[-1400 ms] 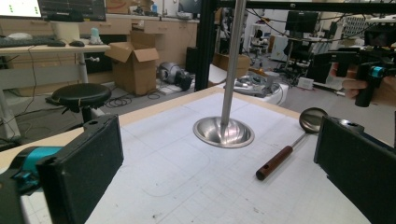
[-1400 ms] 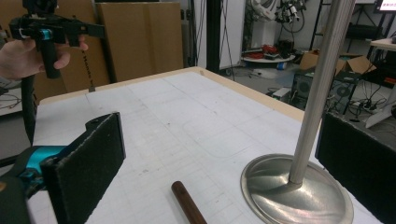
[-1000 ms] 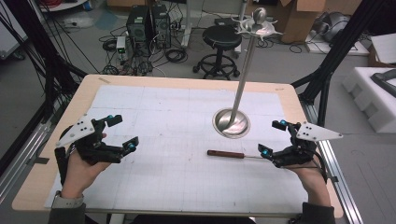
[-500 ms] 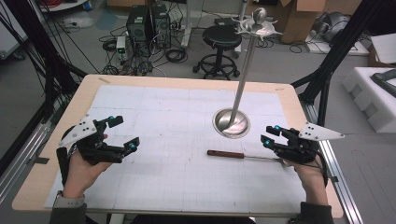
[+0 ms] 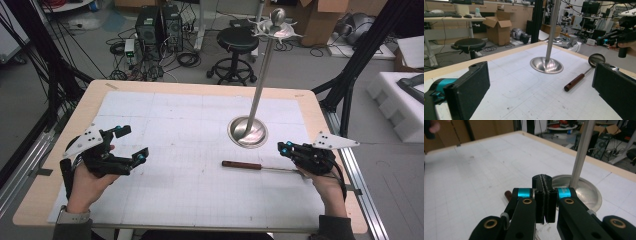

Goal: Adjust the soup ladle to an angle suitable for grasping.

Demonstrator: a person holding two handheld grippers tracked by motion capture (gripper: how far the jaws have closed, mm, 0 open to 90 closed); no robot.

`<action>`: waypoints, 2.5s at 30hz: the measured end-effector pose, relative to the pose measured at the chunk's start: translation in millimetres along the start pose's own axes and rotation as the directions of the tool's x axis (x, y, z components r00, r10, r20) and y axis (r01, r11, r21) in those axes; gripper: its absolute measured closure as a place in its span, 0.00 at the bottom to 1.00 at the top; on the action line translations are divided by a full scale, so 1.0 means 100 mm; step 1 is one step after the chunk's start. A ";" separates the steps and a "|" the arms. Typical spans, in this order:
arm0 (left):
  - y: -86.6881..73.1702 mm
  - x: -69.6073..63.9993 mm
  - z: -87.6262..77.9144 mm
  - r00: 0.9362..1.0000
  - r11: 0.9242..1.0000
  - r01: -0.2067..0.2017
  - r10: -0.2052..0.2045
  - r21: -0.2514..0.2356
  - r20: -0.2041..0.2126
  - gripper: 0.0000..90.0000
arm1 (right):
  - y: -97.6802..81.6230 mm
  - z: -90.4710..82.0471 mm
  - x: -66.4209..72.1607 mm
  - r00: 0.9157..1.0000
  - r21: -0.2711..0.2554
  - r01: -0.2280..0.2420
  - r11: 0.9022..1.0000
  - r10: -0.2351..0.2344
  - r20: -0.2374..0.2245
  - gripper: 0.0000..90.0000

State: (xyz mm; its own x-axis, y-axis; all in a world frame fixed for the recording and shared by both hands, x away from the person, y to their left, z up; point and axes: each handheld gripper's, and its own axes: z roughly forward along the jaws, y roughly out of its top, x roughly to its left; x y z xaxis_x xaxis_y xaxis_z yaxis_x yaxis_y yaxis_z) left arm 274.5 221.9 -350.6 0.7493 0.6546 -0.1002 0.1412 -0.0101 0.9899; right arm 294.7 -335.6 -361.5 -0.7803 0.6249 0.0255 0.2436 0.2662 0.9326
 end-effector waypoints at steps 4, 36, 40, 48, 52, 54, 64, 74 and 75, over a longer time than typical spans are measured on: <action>-0.01 0.00 0.01 1.000 1.000 -0.001 0.001 0.007 0.002 0.02 | -0.04 0.10 -0.01 1.000 0.025 -0.016 1.000 0.016 -0.021 0.99; -0.07 0.02 0.02 1.000 0.999 0.017 -0.017 0.027 -0.003 0.02 | -0.44 1.00 0.22 0.978 0.343 0.099 0.934 -0.026 -0.209 0.99; -0.09 0.02 0.01 1.000 0.999 0.018 -0.018 0.032 -0.010 0.02 | -0.46 1.03 0.23 0.972 0.345 0.146 0.927 -0.068 -0.227 0.99; -0.11 0.00 -0.03 1.000 0.999 0.023 -0.022 0.039 -0.016 0.02 | -0.48 1.11 0.19 0.976 0.339 0.147 0.929 -0.081 -0.202 0.99; -0.13 0.00 -0.05 0.999 0.999 0.030 -0.029 0.038 -0.015 0.02 | -0.49 1.14 0.15 0.982 0.327 0.135 0.935 -0.083 -0.168 0.99; -0.14 -0.01 -0.06 0.999 0.999 0.031 -0.030 0.041 -0.016 0.02 | -0.49 1.15 0.13 0.982 0.317 0.139 0.938 -0.089 -0.167 0.99; -0.15 -0.02 -0.12 0.999 0.998 0.032 -0.031 0.045 -0.032 0.02 | -0.49 1.17 0.06 0.989 0.310 0.093 0.946 -0.053 -0.134 0.99; -0.17 0.00 -0.15 0.999 0.998 0.038 -0.037 0.040 -0.036 0.02 | -0.29 0.95 0.09 0.989 0.154 0.039 0.987 -0.016 -0.150 0.43; -0.17 0.01 -0.15 0.999 0.998 0.038 -0.037 0.040 -0.036 0.02 | -0.22 0.88 0.06 0.989 0.122 0.005 0.993 0.013 -0.146 0.32</action>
State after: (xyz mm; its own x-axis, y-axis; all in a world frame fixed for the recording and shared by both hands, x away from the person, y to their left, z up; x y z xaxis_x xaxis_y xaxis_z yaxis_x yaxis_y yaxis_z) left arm 263.0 234.0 -365.5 0.7200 0.6810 -0.1332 0.1956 -0.0149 0.9806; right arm 335.0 -273.1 -413.3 -0.8529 0.5144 0.0897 0.3079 0.3568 0.8820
